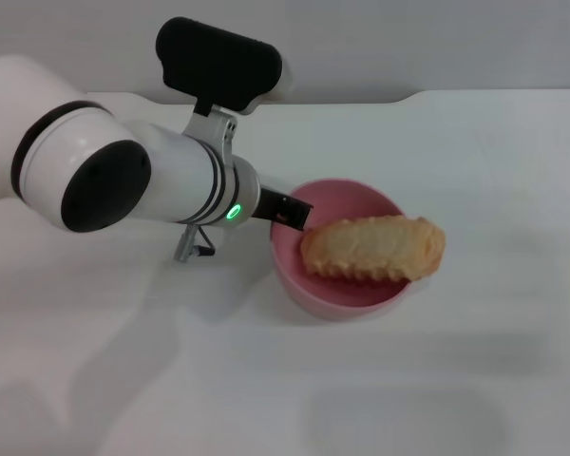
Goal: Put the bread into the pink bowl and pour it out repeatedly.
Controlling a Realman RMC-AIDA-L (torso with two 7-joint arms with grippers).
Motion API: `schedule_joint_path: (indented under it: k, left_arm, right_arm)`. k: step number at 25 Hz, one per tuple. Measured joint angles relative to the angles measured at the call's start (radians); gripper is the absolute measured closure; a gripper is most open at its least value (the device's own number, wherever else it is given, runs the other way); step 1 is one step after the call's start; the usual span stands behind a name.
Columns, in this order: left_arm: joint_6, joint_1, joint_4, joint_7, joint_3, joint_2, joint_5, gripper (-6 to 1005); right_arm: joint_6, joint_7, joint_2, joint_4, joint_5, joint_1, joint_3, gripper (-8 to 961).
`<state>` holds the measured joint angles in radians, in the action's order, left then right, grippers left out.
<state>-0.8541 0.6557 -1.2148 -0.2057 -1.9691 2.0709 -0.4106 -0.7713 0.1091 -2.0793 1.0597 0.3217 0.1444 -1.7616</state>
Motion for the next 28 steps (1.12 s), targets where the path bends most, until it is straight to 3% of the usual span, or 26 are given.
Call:
schedule_joint_path:
  k: [10,21,27,28]
  left_arm:
    - [0.032,-0.01,0.0,0.013,-0.001,-0.004,-0.052,952]
    - [0.133,-0.056,-0.008,0.031,0.001,-0.008,-0.044,713]
    - [0.241,-0.11,-0.065,0.141,0.066,-0.01,-0.039,590]
    - [0.241,-0.11,-0.065,0.141,0.066,-0.01,-0.039,531]
  right_arm:
    - [0.003,0.0,0.001,-0.015,0.001,-0.015,0.004,253]
    - [0.004,-0.029,0.002,-0.031,0.0,-0.02,-0.004,225]
    - [0.044,-0.092,0.01,-0.017,-0.012,-0.015,-0.008,210]
    - [0.062,-0.093,0.011,-0.01,-0.016,-0.015,-0.009,208]
